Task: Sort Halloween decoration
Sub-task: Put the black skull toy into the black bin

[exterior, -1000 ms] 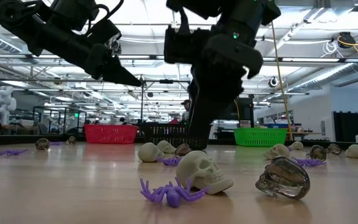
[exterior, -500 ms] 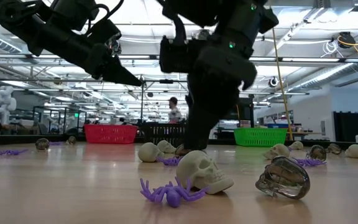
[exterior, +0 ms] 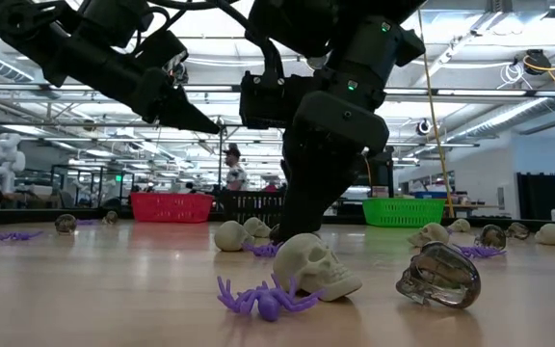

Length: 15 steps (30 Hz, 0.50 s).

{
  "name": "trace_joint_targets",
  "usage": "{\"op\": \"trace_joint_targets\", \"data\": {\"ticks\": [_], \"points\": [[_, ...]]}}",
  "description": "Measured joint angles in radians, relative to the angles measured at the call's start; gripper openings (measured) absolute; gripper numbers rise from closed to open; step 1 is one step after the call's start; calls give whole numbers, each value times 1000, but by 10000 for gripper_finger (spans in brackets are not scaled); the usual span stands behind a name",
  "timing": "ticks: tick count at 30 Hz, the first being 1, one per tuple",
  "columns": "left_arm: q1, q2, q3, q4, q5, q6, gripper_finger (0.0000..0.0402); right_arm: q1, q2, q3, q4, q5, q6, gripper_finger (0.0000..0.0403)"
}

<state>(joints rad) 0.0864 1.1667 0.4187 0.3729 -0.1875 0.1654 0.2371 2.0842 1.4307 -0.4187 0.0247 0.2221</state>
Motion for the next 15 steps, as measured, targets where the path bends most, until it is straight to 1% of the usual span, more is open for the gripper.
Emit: {"op": "trace_joint_targets", "data": {"ticks": [3, 5, 9, 15], "points": [[0, 0, 0, 0, 0, 0, 10, 0, 0, 0, 1, 0, -15, 66], [0, 0, 0, 0, 0, 0, 10, 0, -1, 0, 3, -1, -28, 48], [0, 0, 0, 0, 0, 0, 10, 0, -17, -2, -5, -3, -47, 45], [0, 0, 0, 0, 0, -1, 10, -19, -84, -2, -8, -2, -57, 51]]}}
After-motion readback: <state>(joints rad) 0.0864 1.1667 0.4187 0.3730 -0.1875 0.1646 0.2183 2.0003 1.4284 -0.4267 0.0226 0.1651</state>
